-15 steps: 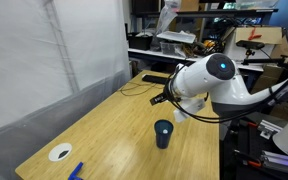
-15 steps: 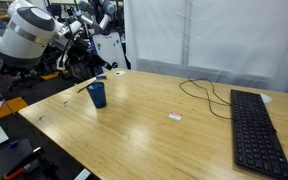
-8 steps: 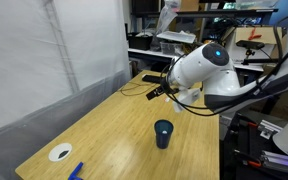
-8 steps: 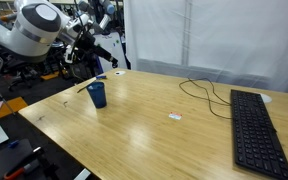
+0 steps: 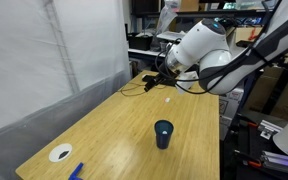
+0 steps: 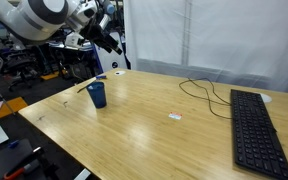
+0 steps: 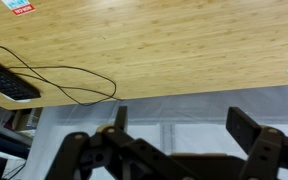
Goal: Put the marker in the cup
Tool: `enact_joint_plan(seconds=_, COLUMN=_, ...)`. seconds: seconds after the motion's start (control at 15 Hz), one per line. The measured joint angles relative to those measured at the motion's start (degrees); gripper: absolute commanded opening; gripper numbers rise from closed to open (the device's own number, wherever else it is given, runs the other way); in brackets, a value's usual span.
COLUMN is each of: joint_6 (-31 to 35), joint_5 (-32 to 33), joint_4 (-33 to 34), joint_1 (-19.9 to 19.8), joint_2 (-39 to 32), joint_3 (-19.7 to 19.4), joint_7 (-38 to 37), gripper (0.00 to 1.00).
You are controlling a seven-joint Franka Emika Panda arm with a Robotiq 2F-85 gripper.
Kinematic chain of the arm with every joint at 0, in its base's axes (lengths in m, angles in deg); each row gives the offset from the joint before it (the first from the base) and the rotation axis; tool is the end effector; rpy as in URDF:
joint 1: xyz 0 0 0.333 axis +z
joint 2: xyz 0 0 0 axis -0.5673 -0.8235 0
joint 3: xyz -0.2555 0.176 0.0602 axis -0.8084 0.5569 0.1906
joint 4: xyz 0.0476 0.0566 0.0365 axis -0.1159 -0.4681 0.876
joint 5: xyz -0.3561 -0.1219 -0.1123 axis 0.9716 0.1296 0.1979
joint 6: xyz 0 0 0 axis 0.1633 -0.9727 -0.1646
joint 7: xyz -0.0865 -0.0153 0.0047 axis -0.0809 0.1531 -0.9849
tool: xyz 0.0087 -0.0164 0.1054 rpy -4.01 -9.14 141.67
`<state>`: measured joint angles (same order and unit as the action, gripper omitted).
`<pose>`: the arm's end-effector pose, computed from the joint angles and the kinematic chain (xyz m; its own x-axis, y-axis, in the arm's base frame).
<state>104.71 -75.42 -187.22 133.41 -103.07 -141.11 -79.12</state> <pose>0.4945 0.1974 0.3364 0.7525 -0.0293 0.6579 -0.0799 -0.9957 0.0470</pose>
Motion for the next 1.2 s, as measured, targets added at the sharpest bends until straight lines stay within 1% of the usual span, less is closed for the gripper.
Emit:
enact_joint_plan(seconds=0.13, joint_6=-0.32, joint_5=-1.18, joint_4=0.0, joint_1=-0.65, joint_2=3.63, joint_3=0.09, joint_7=4.72, gripper=1.0)
enact_joint_plan(seconds=0.2, joint_6=-0.54, joint_5=-0.96, joint_4=0.0, joint_1=-0.99, joint_2=5.24, joint_3=-0.01, joint_7=5.92, gripper=1.0)
enact_joint_plan(seconds=0.6, joint_6=-2.68, joint_5=-0.31, joint_4=0.49, joint_1=-2.27, joint_2=12.28, joint_3=-1.46, joint_7=10.15, gripper=1.0)
enact_joint_plan(seconds=0.73, joint_6=-2.69, joint_5=-0.31, joint_4=0.76, joint_1=-2.29, joint_2=13.4, joint_3=-2.09, joint_7=10.89, gripper=1.0)
enact_joint_plan(seconds=1.13, joint_6=-2.69, joint_5=-0.32, joint_4=0.7, joint_1=-2.25, joint_2=13.75, joint_3=-2.1, joint_7=11.0, gripper=1.0)
enact_joint_plan(seconds=1.2, joint_6=-3.92, joint_5=-0.61, joint_4=0.71, joint_1=-2.24, joint_2=13.75, joint_3=-2.1, joint_7=10.48, gripper=1.0)
